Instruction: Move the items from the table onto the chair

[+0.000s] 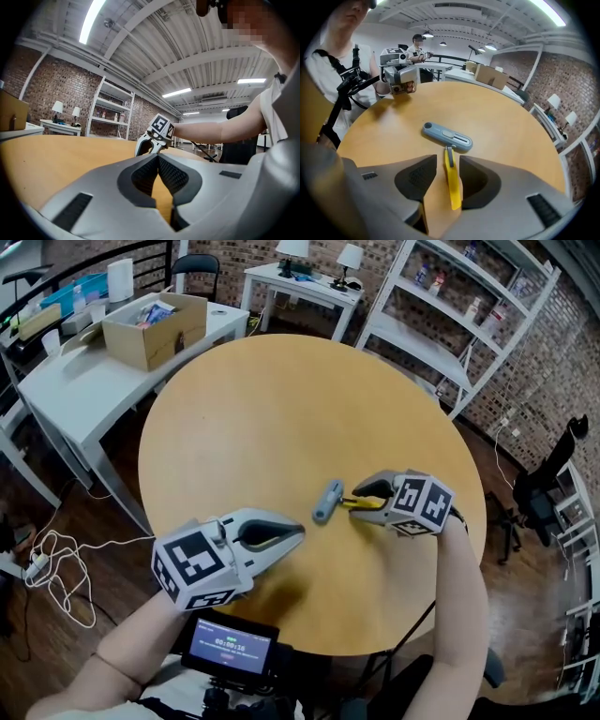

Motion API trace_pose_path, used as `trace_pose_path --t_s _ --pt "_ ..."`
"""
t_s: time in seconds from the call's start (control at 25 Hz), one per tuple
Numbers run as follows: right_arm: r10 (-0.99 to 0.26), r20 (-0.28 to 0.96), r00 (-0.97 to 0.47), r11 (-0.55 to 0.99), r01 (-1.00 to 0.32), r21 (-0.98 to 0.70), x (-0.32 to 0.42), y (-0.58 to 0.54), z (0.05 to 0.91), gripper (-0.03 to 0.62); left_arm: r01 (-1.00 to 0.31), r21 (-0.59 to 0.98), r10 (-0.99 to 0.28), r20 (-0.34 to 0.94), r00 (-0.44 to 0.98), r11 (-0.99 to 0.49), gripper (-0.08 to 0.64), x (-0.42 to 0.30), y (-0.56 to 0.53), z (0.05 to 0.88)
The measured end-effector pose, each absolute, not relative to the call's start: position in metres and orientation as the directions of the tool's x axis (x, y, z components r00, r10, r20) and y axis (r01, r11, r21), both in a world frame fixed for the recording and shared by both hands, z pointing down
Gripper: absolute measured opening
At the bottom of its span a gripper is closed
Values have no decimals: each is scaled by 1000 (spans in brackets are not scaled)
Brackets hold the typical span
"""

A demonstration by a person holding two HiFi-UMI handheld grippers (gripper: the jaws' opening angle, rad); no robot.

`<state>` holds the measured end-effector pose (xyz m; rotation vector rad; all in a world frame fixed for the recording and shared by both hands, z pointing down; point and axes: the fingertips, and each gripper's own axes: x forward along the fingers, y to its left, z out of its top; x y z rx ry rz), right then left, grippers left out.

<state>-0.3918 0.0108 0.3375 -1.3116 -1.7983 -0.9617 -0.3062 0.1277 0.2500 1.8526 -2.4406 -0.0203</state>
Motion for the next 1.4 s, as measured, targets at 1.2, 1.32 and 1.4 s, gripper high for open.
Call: trace_pose_path --t_s 1.2,1.32,1.4 --pt "685 591 -425 399 898 185 -399 21 272 75 -960 54 -961 33 -275 276 8 -308 133 247" --pt "728 470 -498 485 860 160 -390 28 248 75 -961 51 -962 36 -270 272 8 -306 131 247" --pt "732 400 -551 550 825 129 -384 30 236 75 -962 48 -963 37 -266 268 8 -305 130 246"
